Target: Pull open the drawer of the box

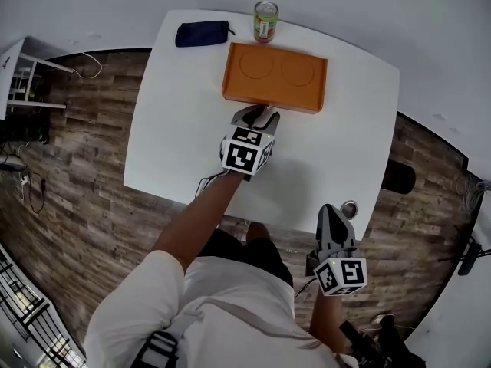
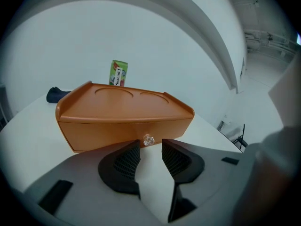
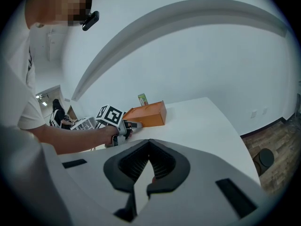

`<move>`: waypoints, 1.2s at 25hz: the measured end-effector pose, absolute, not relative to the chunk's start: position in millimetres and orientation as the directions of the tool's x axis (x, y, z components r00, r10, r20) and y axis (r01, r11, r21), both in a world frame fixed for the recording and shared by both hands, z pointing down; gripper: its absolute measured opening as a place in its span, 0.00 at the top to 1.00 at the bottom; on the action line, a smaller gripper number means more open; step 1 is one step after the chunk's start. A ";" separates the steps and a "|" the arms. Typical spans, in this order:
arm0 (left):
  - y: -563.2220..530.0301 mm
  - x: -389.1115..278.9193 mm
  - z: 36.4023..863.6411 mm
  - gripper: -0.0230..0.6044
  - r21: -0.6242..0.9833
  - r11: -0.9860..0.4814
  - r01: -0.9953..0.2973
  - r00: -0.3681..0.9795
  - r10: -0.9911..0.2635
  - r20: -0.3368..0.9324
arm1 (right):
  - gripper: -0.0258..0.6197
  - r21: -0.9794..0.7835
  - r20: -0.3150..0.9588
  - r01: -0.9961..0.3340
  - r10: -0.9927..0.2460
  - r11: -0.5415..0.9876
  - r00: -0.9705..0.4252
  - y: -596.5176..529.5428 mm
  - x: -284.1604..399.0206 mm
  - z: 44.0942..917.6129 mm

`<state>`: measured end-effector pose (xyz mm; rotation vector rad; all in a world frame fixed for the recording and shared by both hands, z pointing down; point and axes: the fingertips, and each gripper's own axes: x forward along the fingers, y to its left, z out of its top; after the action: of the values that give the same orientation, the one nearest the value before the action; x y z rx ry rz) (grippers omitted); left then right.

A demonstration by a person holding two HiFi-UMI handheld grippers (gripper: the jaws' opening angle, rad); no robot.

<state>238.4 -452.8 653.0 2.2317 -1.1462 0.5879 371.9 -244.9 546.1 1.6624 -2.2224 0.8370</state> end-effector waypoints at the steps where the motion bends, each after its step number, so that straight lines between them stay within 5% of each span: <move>1: -453.5 238.8 653.0 0.72 0.280 -0.469 -0.837 0.534 -0.592 0.604 | 0.96 -0.301 0.510 -0.935 -0.796 0.188 -0.325 -244.7 372.2 547.1; 15: -458.0 237.4 656.5 0.83 0.303 -0.402 -0.864 0.498 -0.600 0.626 | 0.96 -0.305 0.514 -0.935 -0.796 0.179 -0.320 -240.1 374.2 547.5; 30: -427.7 235.5 658.1 0.84 0.309 -0.390 -0.867 0.493 -0.583 0.646 | 0.96 -0.306 0.502 -0.931 -0.797 0.197 -0.334 -242.1 370.7 543.9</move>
<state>235.5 -427.7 658.1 2.1131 -1.1873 0.5878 370.7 -242.1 543.9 1.6541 -2.2391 0.8386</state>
